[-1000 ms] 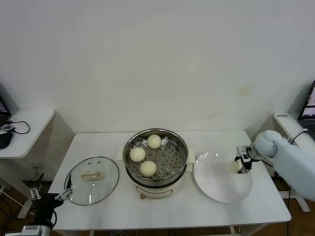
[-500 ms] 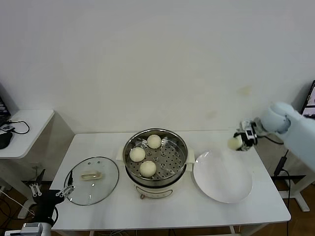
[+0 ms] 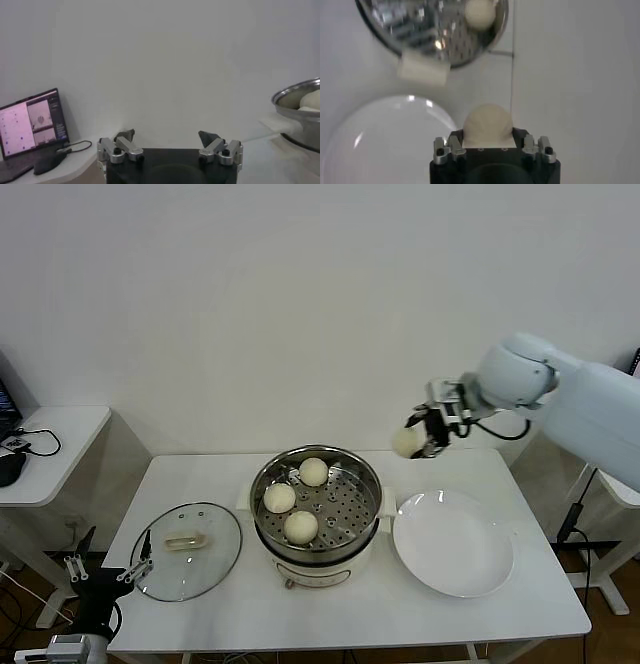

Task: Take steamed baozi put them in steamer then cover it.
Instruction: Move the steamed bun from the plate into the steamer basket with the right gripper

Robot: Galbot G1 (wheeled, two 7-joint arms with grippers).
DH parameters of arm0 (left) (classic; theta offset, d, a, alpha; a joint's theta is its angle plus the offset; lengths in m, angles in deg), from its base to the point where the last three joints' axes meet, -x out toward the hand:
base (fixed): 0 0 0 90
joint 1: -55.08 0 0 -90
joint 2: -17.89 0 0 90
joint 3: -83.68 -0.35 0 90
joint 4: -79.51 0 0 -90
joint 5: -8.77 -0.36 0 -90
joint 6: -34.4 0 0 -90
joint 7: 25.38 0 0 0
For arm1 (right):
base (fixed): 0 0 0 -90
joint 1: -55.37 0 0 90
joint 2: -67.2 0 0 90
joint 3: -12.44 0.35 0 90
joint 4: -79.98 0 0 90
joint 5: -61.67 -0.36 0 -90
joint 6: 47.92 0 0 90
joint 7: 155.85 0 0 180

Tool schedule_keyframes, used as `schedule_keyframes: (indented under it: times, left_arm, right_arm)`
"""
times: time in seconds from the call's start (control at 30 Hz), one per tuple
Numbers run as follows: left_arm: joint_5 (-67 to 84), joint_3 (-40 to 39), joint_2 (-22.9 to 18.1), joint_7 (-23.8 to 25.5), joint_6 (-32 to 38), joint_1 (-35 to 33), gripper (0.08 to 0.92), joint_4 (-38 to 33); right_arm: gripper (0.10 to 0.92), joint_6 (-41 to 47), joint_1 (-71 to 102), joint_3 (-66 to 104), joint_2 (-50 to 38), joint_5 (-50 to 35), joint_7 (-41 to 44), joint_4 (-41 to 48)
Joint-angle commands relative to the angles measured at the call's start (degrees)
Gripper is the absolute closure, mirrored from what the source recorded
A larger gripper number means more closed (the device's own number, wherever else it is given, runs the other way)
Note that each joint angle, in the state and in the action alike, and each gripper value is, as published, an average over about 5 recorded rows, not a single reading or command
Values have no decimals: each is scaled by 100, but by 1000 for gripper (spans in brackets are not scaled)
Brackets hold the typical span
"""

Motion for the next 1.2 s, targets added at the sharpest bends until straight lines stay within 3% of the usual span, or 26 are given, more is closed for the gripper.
schedule_keyframes:
  times: [0.03, 0.5, 1.2]
  left_arm:
    - [-2, 13, 3, -3, -8, 14, 177, 10]
    - [49, 152, -31, -1, 18, 24, 177, 81]
    - [52, 155, -56, -3, 61, 25, 177, 140]
  right_arm:
    - [406, 815, -326, -814, 786, -1185, -520, -459]
    - [406, 992, 738, -712, 1748, -666, -774, 583]
    - [406, 998, 1187, -567, 1755, -112, -795, 958]
